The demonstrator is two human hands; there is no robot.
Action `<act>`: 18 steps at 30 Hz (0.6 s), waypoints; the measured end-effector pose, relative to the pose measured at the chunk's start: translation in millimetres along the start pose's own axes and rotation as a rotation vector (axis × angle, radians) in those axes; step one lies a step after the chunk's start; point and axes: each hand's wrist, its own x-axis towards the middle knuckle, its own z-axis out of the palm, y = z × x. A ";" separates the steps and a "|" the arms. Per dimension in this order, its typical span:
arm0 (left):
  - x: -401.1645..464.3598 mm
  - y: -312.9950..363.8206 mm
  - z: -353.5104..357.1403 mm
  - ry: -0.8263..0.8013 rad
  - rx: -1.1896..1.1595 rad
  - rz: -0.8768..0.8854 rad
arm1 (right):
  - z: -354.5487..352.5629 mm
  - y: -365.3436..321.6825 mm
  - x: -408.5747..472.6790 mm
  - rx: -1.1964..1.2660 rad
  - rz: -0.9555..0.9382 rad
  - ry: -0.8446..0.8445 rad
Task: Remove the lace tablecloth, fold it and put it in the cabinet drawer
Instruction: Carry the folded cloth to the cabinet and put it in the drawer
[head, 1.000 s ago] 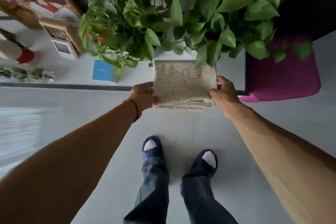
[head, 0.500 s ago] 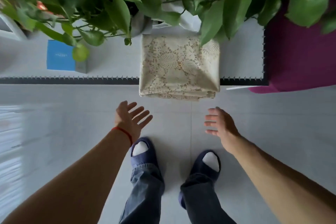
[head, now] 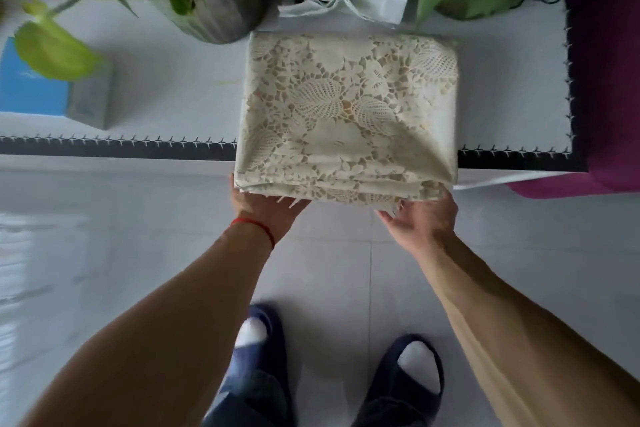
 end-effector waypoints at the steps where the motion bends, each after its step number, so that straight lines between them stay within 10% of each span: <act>1: 4.6 -3.2 -6.1 -0.018 -0.086 0.057 | -3.2 2.6 4.2 -0.013 -0.015 0.009; 4: 19.4 -3.2 -26.5 0.238 0.068 0.314 | -16.8 5.6 17.5 -0.091 -0.035 0.049; 18: 25.2 41.9 -73.5 0.205 0.572 0.311 | -40.4 -21.7 47.1 -0.367 -0.092 -0.073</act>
